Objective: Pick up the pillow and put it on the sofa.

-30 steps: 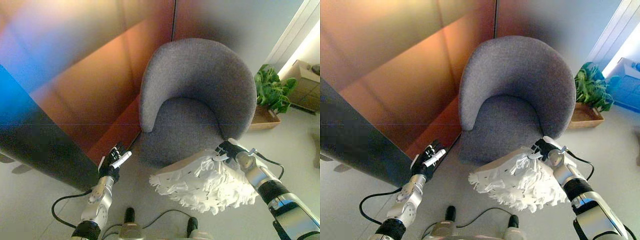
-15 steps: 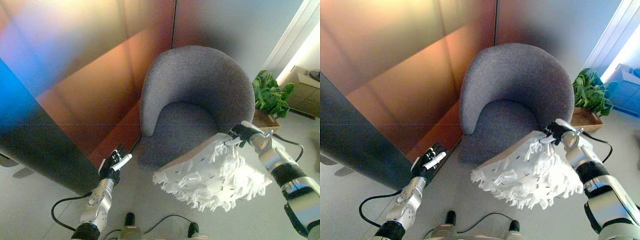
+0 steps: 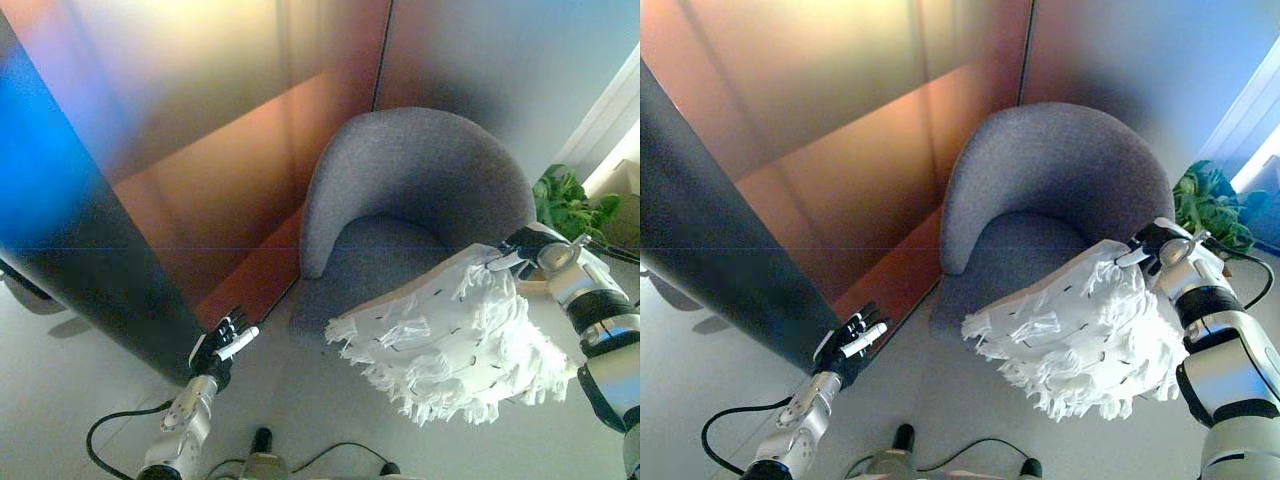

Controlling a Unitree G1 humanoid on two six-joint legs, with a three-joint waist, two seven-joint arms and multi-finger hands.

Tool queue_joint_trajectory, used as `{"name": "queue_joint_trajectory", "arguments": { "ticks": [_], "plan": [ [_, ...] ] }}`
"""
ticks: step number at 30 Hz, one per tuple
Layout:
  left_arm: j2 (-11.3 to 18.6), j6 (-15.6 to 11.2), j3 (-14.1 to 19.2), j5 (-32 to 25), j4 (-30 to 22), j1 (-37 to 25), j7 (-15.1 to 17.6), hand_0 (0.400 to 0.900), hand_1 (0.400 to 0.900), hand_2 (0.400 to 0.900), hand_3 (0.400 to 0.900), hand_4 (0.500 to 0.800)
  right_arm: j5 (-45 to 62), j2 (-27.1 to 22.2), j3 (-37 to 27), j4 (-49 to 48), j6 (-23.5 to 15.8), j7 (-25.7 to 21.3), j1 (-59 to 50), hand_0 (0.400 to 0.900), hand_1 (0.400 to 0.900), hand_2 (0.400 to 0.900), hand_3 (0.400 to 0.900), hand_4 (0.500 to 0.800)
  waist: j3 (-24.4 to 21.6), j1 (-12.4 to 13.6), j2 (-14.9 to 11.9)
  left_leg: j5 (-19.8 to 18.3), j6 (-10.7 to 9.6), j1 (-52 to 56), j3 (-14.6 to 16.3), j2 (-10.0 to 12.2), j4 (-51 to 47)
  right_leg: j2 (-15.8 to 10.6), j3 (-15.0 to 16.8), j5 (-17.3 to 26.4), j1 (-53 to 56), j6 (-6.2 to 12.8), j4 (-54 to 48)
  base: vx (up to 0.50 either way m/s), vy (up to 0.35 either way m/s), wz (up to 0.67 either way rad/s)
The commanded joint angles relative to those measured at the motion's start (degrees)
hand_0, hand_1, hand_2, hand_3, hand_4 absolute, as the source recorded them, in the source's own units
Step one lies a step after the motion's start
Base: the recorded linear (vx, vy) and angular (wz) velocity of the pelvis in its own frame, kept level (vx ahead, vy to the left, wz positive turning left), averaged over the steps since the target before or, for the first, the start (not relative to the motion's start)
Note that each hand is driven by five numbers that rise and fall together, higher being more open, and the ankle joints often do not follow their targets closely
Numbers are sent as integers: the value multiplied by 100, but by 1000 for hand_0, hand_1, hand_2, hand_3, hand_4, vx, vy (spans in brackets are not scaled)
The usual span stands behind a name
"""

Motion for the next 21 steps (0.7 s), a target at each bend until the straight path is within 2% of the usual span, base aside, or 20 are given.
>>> {"name": "queue_joint_trajectory", "arguments": {
  "ticks": [1, 5, 10, 14, 15, 16, 21],
  "plan": [
    [462, -451, -522, -160, -565, -691, -220, 900, 900, 900, 900, 800, 208, -787, 575, 50, -47, -1002, -2101, 400, 400, 400, 400, 500, -297, 285, -373, -198, -2, -23, -60, 191, -36, -314, -84, 139, -234, 270, 36, -277, -108, 2],
    [508, -608, -550, -288, -857, -1080, -76, 900, 900, 900, 900, 800, 523, -731, 750, 21, -69, -1501, -2388, 400, 400, 400, 400, 500, 120, 310, -339, -150, 3, -416, -184, 228, -36, -214, -24, 165, -579, 226, 24, -249, -82, -3],
    [490, -659, -593, -326, -1028, -1268, 122, 900, 900, 900, 900, 800, 623, -711, 902, -88, -69, -1823, -2576, 400, 400, 400, 400, 500, 354, 296, -291, -103, 23, -657, -231, 211, -36, -159, 18, 188, -794, 194, 25, -122, -20, -2],
    [471, -638, -644, -323, -1042, -1243, 184, 900, 900, 900, 900, 800, 636, -693, 990, -44, 2, -1877, -2650, 400, 400, 400, 400, 500, 356, 298, -280, -83, 39, -688, -215, 174, -36, -185, 2, 185, -810, 196, 37, 7, 20, 2],
    [482, -635, -650, -343, -1055, -1222, 170, 900, 900, 900, 900, 800, 624, -687, 986, 18, 33, -1902, -2668, 447, 447, 447, 447, 528, 346, 309, -272, -85, 39, -691, -207, 163, -36, -201, -5, 182, -808, 199, 40, 27, 37, 4],
    [502, -632, -648, -363, -1074, -1198, 155, 900, 900, 900, 900, 800, 609, -699, 975, 79, 29, -1930, -2675, 900, 900, 900, 900, 800, 340, 318, -266, -86, 38, -692, -196, 162, -36, -216, -12, 181, -808, 203, 45, 12, 28, 5],
    [550, -670, -667, -425, -1057, -1173, 91, 900, 900, 900, 900, 800, 513, -679, 917, 228, -38, -2036, -2585, 900, 900, 900, 900, 800, 348, 337, -250, -93, 45, -671, -175, 148, -36, -236, -29, 177, -789, 203, 55, 0, 3, 1]
  ]
}}
